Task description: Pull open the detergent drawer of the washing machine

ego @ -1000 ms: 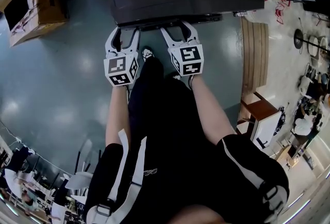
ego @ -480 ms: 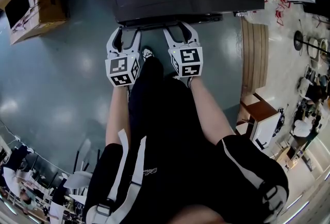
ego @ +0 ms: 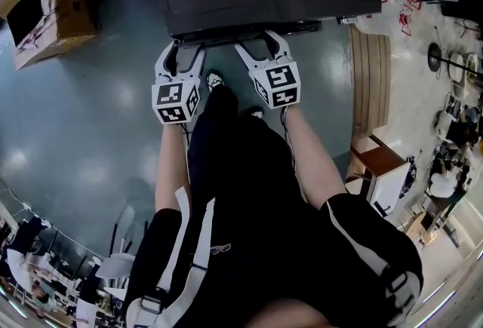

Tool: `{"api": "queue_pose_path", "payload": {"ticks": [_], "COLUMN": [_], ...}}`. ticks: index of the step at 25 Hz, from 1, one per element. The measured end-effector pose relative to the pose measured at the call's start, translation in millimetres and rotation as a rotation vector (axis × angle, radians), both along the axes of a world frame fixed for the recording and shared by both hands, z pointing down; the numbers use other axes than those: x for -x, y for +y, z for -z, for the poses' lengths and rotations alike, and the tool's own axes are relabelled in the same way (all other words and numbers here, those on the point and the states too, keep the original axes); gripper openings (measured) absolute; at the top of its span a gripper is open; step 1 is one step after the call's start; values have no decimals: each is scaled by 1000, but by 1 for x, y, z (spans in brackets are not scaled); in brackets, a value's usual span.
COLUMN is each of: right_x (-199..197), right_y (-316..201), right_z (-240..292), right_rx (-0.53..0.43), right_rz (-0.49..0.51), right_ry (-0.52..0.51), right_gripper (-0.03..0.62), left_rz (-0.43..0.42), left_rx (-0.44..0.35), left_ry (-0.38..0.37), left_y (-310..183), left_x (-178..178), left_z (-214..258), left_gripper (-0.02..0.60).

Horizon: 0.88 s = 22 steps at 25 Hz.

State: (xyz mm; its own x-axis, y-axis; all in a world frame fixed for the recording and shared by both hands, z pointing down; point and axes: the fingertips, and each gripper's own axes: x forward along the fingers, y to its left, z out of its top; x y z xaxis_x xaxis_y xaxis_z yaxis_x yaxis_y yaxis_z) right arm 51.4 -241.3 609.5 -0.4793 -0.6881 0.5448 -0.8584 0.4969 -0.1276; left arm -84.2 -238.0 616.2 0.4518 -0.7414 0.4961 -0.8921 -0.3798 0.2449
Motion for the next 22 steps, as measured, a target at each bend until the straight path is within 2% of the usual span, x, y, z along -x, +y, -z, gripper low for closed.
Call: {"api": "queue_pose_path", "payload": {"ticks": [4, 22], "right_x": [1, 1], "right_y": [0, 10], "right_z": [-2, -5], "right_rx": [17, 54], "right_rz": [0, -55], "right_ry": [3, -1], "right_gripper": [251, 255], "left_rz": [-22, -13], "left_rx": [15, 43], "left_ry": [13, -10], "left_y": [-2, 7], "left_x": [-3, -2], "left_z": [0, -2], "left_gripper": [275, 275]}}
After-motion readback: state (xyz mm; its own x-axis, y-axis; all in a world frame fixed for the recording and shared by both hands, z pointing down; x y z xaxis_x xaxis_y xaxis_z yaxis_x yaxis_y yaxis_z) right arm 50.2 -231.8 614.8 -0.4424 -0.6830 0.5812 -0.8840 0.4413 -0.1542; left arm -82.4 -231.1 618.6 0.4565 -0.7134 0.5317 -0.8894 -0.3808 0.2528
